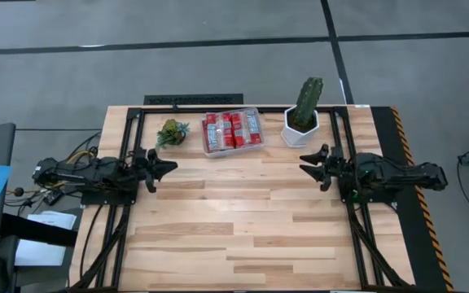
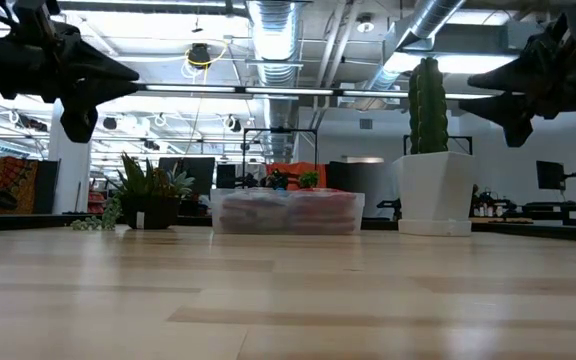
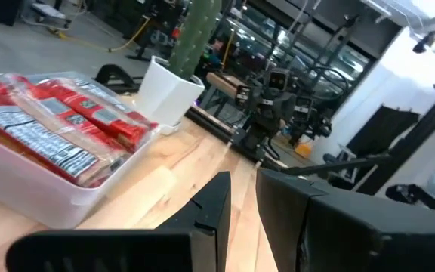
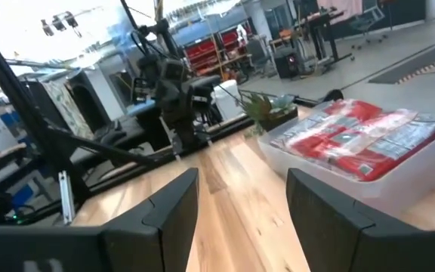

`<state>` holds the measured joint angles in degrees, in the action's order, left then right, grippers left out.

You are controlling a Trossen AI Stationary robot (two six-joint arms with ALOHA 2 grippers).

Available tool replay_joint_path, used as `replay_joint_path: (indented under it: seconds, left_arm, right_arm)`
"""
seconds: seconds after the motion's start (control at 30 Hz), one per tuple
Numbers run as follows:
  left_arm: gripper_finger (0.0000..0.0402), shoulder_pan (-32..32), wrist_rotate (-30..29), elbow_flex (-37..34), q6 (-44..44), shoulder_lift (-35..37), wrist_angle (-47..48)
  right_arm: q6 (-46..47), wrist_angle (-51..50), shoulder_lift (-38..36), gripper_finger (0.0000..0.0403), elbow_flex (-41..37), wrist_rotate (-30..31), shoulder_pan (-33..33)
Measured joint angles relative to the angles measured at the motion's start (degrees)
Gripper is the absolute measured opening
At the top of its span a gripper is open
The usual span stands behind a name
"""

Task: Sort popcorn bags into baskets
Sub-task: Return to Home Position

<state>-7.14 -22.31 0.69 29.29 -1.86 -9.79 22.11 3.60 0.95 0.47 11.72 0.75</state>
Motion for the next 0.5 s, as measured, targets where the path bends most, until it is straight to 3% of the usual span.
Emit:
replay_joint_path:
  seconds: [0.5]
  left_arm:
    - [0.0054,0.02,1.0,0.0,1.47,0.02,5.92]
  right_arm:
    - [-0.02,-0.39,-0.07,0.0226,-0.07,0.03,0.0]
